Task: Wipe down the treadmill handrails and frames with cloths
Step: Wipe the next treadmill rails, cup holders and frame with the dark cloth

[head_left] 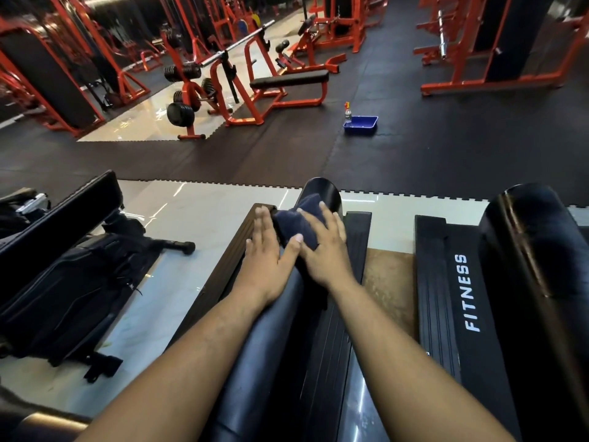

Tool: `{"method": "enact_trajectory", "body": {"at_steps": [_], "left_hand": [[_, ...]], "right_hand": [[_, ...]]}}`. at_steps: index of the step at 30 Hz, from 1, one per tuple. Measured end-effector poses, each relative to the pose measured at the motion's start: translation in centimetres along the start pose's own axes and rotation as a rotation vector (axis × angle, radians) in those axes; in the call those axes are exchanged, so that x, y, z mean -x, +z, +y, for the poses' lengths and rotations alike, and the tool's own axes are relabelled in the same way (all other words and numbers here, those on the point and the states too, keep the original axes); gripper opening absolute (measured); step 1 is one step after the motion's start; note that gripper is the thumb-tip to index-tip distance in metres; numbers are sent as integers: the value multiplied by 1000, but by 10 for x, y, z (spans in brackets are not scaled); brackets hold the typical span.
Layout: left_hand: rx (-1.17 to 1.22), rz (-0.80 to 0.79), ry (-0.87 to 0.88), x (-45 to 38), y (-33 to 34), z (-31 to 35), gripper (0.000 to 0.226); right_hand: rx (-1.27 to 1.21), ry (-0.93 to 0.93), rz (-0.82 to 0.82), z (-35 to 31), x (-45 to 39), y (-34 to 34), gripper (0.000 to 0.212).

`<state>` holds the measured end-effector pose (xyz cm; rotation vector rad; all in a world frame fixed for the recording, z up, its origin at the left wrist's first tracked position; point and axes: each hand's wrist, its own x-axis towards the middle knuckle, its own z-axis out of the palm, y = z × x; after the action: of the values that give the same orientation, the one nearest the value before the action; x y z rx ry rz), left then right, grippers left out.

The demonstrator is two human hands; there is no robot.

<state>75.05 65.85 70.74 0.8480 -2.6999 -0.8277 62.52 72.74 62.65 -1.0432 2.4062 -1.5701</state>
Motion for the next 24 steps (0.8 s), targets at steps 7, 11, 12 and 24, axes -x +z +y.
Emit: {"method": "enact_trajectory", "body": {"at_steps": [7,11,12,24], "left_hand": [[-173,-135,-34,53,-6,-19,109],[-117,-118,-43,66,-8,-25,115],[-104,-112,-43,68,-9,-26,116],[-148,-48,30,85,-6,-37,104]], "right_hand": [[10,169,5,-26,-20,-6,61],[-38,-57,14,-26,71,16,61],[-50,-71,10,-24,76,17,62],[-118,-92,107,-32,103,27,62]]}}
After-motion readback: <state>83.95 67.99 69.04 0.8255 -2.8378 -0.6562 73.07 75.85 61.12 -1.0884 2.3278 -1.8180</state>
